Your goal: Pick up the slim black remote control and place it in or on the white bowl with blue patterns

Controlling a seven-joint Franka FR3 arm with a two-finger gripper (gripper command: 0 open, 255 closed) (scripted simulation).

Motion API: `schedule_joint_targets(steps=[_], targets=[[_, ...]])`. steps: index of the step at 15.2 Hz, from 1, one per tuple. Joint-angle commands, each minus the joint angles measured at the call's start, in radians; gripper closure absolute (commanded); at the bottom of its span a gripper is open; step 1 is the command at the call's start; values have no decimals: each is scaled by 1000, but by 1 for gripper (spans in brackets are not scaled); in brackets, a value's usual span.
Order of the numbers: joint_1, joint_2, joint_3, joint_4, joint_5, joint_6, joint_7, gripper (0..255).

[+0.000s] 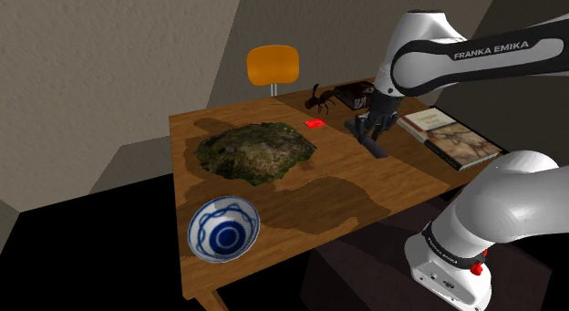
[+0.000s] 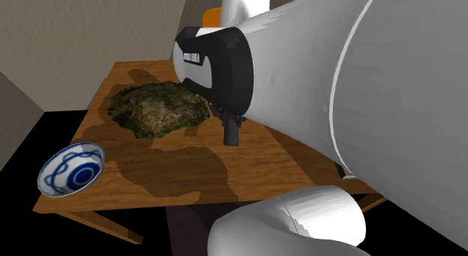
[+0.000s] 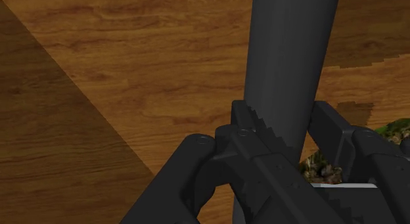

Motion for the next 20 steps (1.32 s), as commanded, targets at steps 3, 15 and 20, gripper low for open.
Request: schedule_joint_targets(steps=[3,15,20], targets=[[16,-14,22,18,15,-31,28,255],[198,115,297,105,191,46,341,255],[236,224,407,194,220,85,470,255]])
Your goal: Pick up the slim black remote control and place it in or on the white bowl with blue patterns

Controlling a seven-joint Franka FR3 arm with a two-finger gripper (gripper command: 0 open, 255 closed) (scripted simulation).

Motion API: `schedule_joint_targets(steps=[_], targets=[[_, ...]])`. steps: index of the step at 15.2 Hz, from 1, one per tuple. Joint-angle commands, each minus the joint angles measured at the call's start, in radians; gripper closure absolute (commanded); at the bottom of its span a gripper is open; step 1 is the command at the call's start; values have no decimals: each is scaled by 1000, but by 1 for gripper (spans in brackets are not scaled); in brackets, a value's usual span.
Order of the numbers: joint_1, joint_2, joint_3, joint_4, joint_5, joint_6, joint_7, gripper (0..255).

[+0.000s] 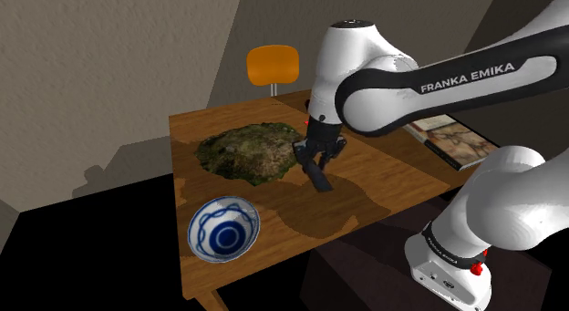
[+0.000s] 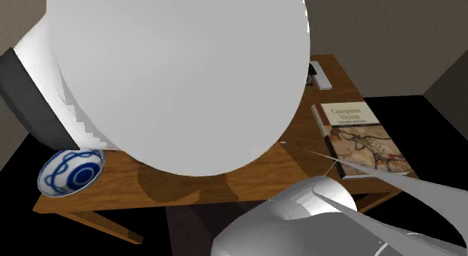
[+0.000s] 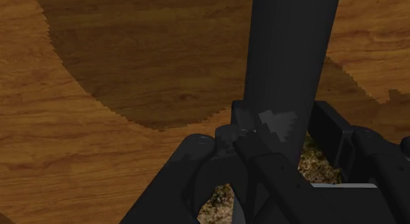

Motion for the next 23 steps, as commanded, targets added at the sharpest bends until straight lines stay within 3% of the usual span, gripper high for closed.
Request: schedule_joint_targets(steps=[1,6,10,15,18,23], targets=[[11,53,48,49,5,13,59,255],[20,186,155,168,-17,44,197,255],[18,309,238,281,-74,61,322,255],[27,488,324,444,-204,63,502,255],[60,629,359,577,-325,42,635,255],[74,668,347,545,-358,104,657,255]])
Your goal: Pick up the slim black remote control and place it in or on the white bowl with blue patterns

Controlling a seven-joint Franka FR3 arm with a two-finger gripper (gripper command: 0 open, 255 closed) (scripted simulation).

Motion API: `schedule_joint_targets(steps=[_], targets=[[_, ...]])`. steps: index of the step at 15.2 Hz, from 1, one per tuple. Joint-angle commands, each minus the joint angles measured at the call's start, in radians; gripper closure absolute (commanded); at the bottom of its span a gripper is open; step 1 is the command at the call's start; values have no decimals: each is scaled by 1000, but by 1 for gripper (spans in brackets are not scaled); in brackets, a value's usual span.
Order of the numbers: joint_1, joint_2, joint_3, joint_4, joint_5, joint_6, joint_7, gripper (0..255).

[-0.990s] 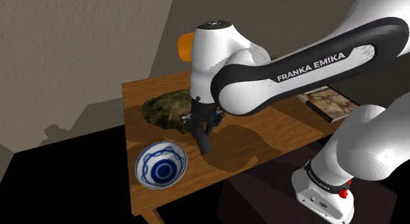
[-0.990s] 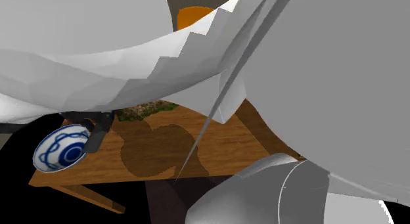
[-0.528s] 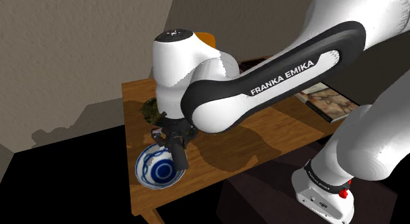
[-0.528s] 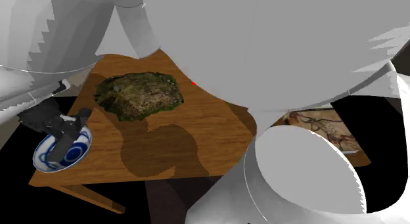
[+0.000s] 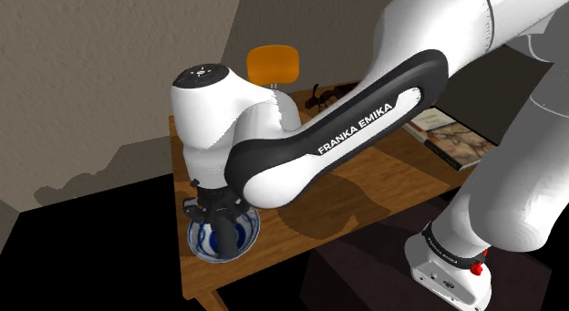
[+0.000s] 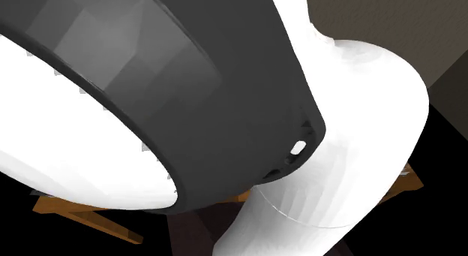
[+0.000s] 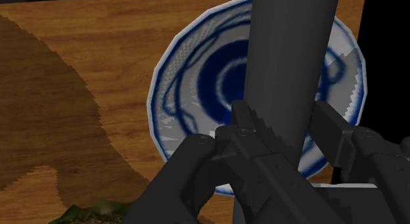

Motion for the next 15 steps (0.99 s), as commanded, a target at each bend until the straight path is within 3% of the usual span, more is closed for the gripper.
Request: schedule_joint_targets(steps=[1,6,14,15], targets=[[5,22,-3,-9,-19,26,13,255],[18,71,-16,-36,-65,90,43,255],[18,71,-16,-36,-65,90,43,255],[18,71,-16,-36,-65,91,43,0]])
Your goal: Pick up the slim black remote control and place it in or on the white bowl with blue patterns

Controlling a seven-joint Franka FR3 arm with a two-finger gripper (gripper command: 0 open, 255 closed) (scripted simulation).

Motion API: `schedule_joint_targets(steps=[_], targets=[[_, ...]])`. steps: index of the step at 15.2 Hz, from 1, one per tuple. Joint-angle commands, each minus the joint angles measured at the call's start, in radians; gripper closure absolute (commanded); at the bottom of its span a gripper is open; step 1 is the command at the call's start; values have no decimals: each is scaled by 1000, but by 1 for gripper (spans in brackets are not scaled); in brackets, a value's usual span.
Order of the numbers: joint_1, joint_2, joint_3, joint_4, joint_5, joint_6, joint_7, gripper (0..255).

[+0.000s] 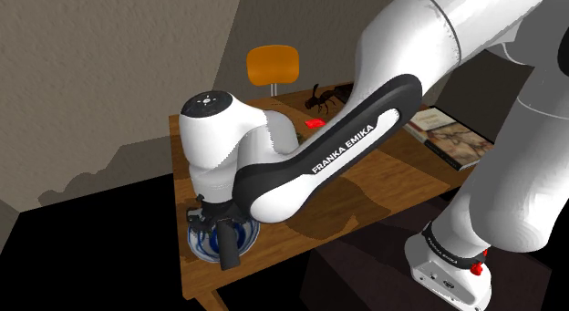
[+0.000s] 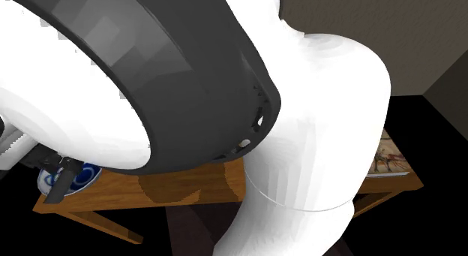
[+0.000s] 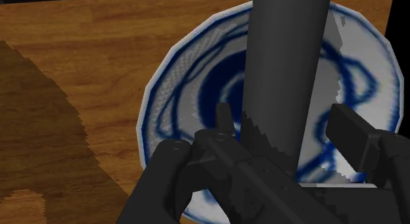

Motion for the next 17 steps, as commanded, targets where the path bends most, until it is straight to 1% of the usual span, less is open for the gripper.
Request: schedule_joint_targets(steps=[1,5,9,17], targets=[[0,1,0,0,0,0,0,0],[0,0,0,0,0,0,0,0],[-28,-95,21,37,85,-111,-59,0],[-27,-95,20,37,85,-110,-59,0]])
